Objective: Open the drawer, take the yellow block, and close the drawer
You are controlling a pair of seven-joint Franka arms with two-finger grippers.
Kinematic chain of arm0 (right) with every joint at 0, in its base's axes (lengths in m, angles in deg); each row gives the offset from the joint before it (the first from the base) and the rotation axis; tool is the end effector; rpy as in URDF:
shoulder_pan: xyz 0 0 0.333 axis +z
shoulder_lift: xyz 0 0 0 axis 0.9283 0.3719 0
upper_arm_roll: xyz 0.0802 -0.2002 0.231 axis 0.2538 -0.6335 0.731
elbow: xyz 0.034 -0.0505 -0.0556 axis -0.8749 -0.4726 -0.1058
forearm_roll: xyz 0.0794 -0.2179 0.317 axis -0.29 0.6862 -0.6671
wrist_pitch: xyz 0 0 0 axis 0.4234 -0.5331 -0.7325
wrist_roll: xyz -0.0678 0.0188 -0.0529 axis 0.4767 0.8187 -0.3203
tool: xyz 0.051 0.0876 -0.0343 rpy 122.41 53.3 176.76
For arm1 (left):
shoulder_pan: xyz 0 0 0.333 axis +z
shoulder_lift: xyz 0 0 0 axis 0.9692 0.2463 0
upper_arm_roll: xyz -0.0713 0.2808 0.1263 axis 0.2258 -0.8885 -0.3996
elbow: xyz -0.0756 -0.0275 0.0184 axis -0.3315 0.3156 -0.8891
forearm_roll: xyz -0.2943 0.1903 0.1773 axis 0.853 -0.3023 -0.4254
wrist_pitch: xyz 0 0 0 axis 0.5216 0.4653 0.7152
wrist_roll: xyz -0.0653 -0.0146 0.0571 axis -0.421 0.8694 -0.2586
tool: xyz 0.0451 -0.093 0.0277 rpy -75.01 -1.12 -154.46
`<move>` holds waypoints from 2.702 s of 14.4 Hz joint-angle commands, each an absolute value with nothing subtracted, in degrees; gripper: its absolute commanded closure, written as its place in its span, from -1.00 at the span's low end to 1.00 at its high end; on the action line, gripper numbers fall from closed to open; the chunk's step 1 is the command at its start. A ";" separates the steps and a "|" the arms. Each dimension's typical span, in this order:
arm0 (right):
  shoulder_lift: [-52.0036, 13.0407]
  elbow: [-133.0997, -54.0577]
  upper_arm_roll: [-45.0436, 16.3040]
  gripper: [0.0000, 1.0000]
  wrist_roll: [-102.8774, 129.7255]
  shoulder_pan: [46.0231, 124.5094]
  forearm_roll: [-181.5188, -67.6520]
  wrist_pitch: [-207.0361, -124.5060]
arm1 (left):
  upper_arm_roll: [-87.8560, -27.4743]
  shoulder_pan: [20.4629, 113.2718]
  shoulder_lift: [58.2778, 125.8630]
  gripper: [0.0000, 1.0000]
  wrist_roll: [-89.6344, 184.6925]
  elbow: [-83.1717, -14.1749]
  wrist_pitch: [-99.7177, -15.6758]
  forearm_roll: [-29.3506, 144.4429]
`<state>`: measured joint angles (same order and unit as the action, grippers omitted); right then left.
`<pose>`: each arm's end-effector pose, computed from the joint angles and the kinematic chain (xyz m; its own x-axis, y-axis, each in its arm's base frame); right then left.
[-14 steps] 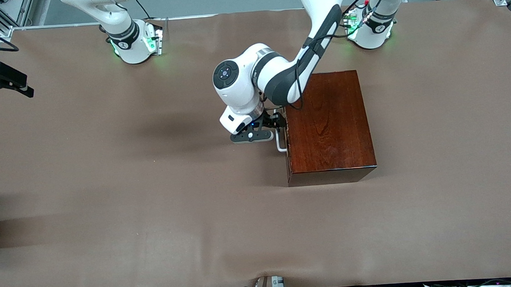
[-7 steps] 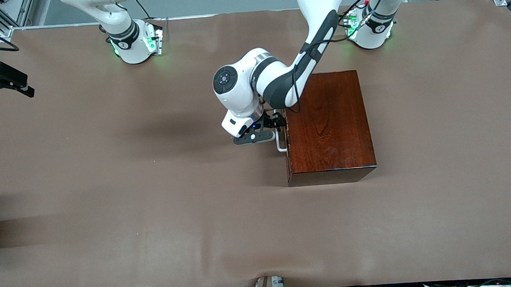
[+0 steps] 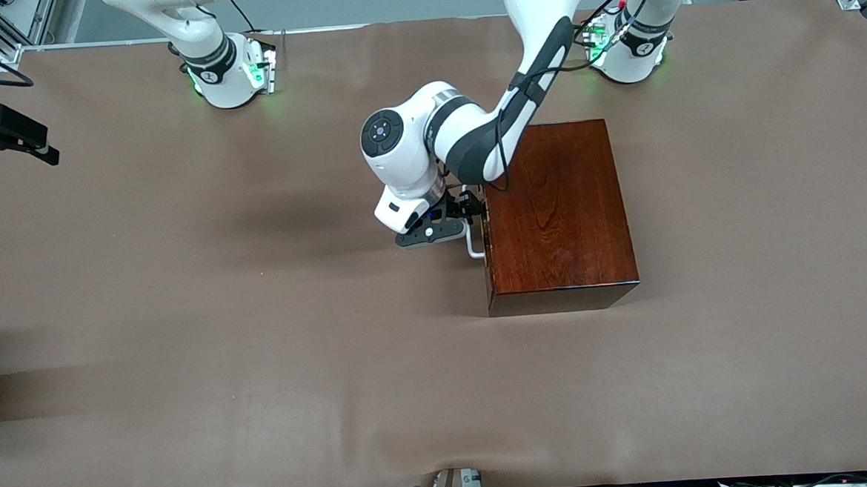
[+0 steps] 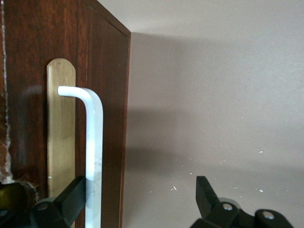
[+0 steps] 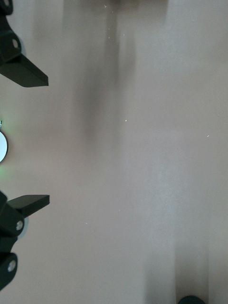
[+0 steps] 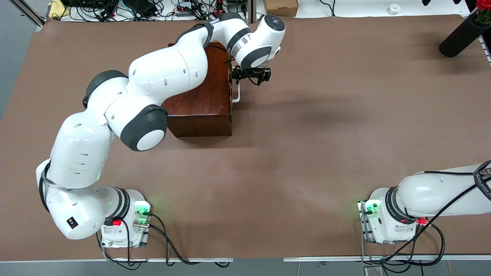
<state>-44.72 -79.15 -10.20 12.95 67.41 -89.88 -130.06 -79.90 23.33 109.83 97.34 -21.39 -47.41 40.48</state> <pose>0.5256 -0.0142 0.6709 0.9965 0.0676 -0.0482 0.0655 -0.9969 -0.0442 0.4832 -0.5465 0.2970 0.9964 0.0640 0.0559 0.0752 -0.9704 -0.2296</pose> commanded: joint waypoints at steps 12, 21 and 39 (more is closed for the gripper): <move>-44.44 -78.67 -9.62 -1.00 12.39 66.23 -90.90 -129.87 | -78.63 21.16 113.03 -1.00 107.26 -19.01 -63.05 39.59; -44.44 -78.67 -9.62 -1.00 12.39 66.23 -90.90 -129.78 | -78.01 20.20 114.26 -1.00 114.02 -17.43 -68.58 40.12; -40.58 -78.67 -9.62 -1.00 12.13 66.58 -90.12 -130.22 | -77.93 20.63 110.15 -1.00 115.43 -17.52 -64.21 40.12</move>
